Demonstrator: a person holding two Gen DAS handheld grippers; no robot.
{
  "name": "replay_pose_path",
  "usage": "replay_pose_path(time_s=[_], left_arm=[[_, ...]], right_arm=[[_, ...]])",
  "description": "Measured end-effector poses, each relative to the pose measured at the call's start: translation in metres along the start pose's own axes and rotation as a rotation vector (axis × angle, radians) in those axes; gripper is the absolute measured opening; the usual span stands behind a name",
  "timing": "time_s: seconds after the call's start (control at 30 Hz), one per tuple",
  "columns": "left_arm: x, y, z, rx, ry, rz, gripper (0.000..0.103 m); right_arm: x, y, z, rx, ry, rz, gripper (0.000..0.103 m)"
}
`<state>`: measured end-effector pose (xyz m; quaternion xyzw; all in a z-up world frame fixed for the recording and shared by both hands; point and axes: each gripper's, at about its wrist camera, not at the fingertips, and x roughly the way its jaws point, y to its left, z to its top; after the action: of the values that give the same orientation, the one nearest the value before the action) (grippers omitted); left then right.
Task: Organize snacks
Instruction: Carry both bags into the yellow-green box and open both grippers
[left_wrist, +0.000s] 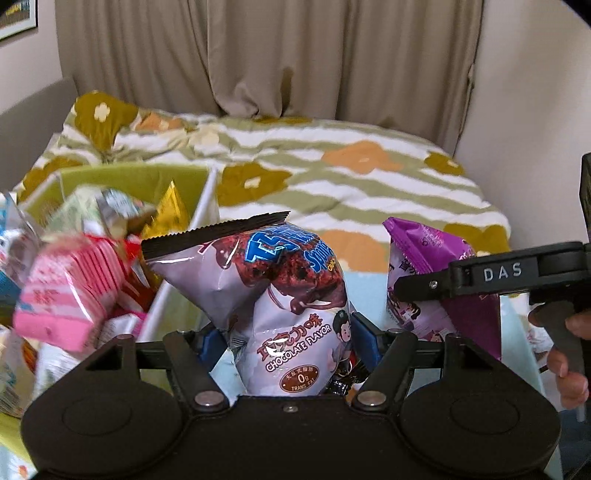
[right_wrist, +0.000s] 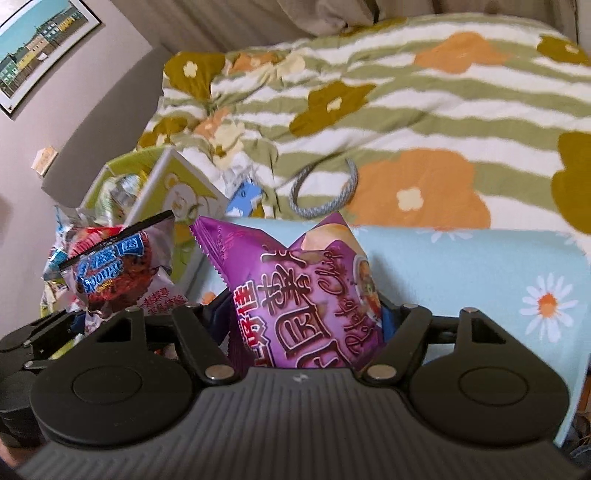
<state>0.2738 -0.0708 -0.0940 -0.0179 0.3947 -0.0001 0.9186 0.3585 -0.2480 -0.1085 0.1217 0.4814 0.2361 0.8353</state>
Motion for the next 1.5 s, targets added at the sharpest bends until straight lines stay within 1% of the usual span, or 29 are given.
replay_pose_path(time_s=[0.17,0.27,0.47,0.6,0.73,0.9,1.03,1.07,1.13,1.17,1.2,1.37,1.5], left_arm=[[-0.030,0.014,0.008,-0.002,-0.041,-0.008,0.073],[-0.049,0.029,0.012,-0.006,-0.061,-0.009,0.073],[-0.081,0.076,0.028,0.001,-0.102,-0.018,0.073],[-0.094,0.117,0.043,0.008,-0.120,-0.022,0.073],[-0.094,0.158,0.060,0.011,-0.114,-0.039,0.073],[-0.078,0.203,0.075,0.030,-0.078,-0.073,0.074],[-0.052,0.228,0.080,0.024,-0.017,-0.137,0.074],[-0.045,0.232,0.080,0.028,0.000,-0.149,0.075],[-0.033,0.239,0.077,0.030,0.034,-0.151,0.085],[-0.030,0.243,0.075,0.026,0.043,-0.142,0.098],[-0.029,0.246,0.072,0.025,0.044,-0.141,0.103],[-0.040,0.260,0.059,0.028,0.034,-0.193,0.103],[-0.050,0.263,0.057,0.029,0.016,-0.202,0.103]], right_arm=[[-0.025,0.030,0.002,-0.007,-0.062,0.008,0.088],[-0.036,0.052,0.004,-0.017,-0.095,0.012,0.088],[-0.049,0.108,0.010,-0.046,-0.162,0.011,0.088],[-0.048,0.150,0.017,-0.053,-0.208,0.002,0.088],[-0.040,0.191,0.030,-0.060,-0.249,0.002,0.088],[-0.018,0.239,0.044,-0.065,-0.283,-0.022,0.088],[0.001,0.262,0.051,-0.042,-0.299,-0.062,0.088],[0.005,0.266,0.051,-0.033,-0.300,-0.075,0.088],[0.013,0.272,0.050,-0.013,-0.301,-0.100,0.088],[0.016,0.274,0.050,-0.005,-0.299,-0.110,0.088],[0.017,0.275,0.048,0.002,-0.299,-0.121,0.088],[0.026,0.277,0.039,0.034,-0.299,-0.182,0.088],[0.025,0.281,0.035,0.039,-0.289,-0.202,0.088]])
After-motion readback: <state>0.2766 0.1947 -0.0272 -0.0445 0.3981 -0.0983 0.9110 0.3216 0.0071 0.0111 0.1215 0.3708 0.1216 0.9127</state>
